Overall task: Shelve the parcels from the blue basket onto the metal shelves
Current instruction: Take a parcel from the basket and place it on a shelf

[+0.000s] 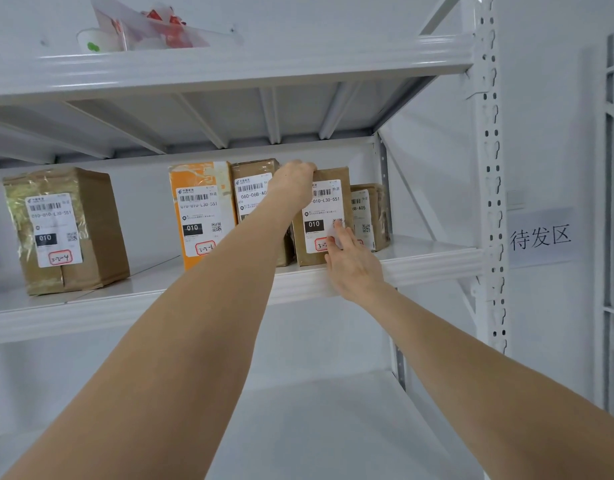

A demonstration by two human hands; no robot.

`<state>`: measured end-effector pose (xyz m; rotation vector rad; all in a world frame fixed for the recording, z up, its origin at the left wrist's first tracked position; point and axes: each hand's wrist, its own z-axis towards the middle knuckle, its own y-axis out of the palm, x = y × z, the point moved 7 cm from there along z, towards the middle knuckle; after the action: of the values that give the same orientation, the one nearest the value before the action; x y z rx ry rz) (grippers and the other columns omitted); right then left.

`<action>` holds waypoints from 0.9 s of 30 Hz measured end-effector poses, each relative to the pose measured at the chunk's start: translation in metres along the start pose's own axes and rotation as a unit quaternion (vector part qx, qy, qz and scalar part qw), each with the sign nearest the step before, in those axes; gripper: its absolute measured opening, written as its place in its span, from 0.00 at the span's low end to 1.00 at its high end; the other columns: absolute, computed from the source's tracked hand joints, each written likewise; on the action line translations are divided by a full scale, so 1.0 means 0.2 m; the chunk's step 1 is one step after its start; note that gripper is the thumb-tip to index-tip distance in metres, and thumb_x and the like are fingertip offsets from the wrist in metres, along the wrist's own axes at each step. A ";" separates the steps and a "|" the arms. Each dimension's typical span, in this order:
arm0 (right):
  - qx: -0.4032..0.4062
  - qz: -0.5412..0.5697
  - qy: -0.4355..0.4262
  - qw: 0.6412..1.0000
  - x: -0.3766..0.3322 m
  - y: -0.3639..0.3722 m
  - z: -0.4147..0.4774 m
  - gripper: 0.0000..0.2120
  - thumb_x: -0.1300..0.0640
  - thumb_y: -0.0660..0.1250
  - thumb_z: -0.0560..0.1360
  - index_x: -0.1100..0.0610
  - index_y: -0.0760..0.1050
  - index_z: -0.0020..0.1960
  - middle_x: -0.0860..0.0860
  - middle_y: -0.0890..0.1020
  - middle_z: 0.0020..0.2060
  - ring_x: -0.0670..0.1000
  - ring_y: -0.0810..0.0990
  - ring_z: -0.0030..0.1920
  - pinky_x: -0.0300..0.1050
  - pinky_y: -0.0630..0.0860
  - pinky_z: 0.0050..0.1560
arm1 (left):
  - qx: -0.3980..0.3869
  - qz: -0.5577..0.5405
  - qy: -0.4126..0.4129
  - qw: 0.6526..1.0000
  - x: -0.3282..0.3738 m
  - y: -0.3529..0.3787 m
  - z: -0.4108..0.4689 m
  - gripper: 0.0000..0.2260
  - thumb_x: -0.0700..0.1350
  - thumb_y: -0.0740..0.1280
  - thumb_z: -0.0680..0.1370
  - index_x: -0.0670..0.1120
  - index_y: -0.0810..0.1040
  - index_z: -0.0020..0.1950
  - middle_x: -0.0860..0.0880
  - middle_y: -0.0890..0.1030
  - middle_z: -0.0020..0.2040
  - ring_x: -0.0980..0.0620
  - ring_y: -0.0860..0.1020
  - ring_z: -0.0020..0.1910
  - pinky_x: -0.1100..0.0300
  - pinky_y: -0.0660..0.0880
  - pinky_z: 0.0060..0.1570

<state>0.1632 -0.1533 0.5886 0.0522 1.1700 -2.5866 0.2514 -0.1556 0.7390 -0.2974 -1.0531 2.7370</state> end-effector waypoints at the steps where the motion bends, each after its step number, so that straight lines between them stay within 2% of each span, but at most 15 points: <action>1: -0.001 -0.007 -0.003 1.000 -0.01 -0.01 0.00 0.22 0.54 0.50 0.84 0.59 0.59 0.76 0.50 0.48 0.78 0.54 0.52 0.77 0.53 0.61 0.71 | 0.000 0.002 0.001 1.000 0.00 0.00 0.00 0.19 0.34 0.63 0.76 0.45 0.72 0.67 0.44 0.75 0.59 0.43 0.74 0.59 0.51 0.74 0.54; 10: 0.004 -0.018 -0.013 1.000 -0.02 -0.03 0.00 0.21 0.53 0.51 0.84 0.60 0.63 0.74 0.51 0.51 0.78 0.55 0.56 0.75 0.53 0.62 0.71 | 0.000 0.000 0.013 1.000 0.00 0.02 0.01 0.21 0.33 0.62 0.76 0.43 0.71 0.68 0.42 0.74 0.60 0.42 0.73 0.60 0.53 0.74 0.55; 15: -0.008 -0.017 -0.013 1.000 -0.03 -0.04 -0.01 0.21 0.51 0.52 0.83 0.58 0.65 0.73 0.52 0.50 0.78 0.55 0.53 0.77 0.54 0.60 0.73 | -0.021 0.012 0.025 0.999 0.01 0.01 -0.01 0.20 0.35 0.62 0.76 0.43 0.69 0.69 0.42 0.73 0.62 0.42 0.73 0.61 0.52 0.74 0.56; 19: 0.031 -0.032 -0.007 0.999 -0.03 -0.13 -0.07 0.18 0.49 0.54 0.82 0.53 0.69 0.69 0.54 0.59 0.74 0.57 0.68 0.67 0.53 0.68 0.63 | -0.033 0.011 0.027 0.999 0.02 -0.02 -0.06 0.22 0.36 0.62 0.77 0.43 0.66 0.71 0.42 0.71 0.66 0.42 0.71 0.64 0.50 0.74 0.58; 22: 0.073 -0.041 -0.002 0.996 -0.03 -0.20 -0.13 0.17 0.50 0.57 0.81 0.53 0.68 0.68 0.54 0.65 0.69 0.57 0.69 0.63 0.52 0.68 0.60 | -0.022 -0.008 0.013 1.000 0.02 -0.05 -0.13 0.24 0.37 0.63 0.77 0.44 0.65 0.72 0.44 0.67 0.70 0.43 0.69 0.67 0.49 0.73 0.60; 27: 0.092 -0.036 0.040 0.994 0.01 -0.26 -0.28 0.20 0.51 0.60 0.80 0.54 0.65 0.70 0.56 0.65 0.70 0.58 0.66 0.66 0.51 0.65 0.63 | 0.040 -0.050 0.021 0.998 0.15 -0.09 -0.35 0.23 0.37 0.62 0.77 0.45 0.66 0.72 0.47 0.67 0.69 0.47 0.69 0.65 0.54 0.74 0.53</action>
<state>0.1418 -0.0793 0.5887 0.1587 0.9717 -2.7743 0.2416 -0.0906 0.6963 -0.2806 -0.9210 2.6641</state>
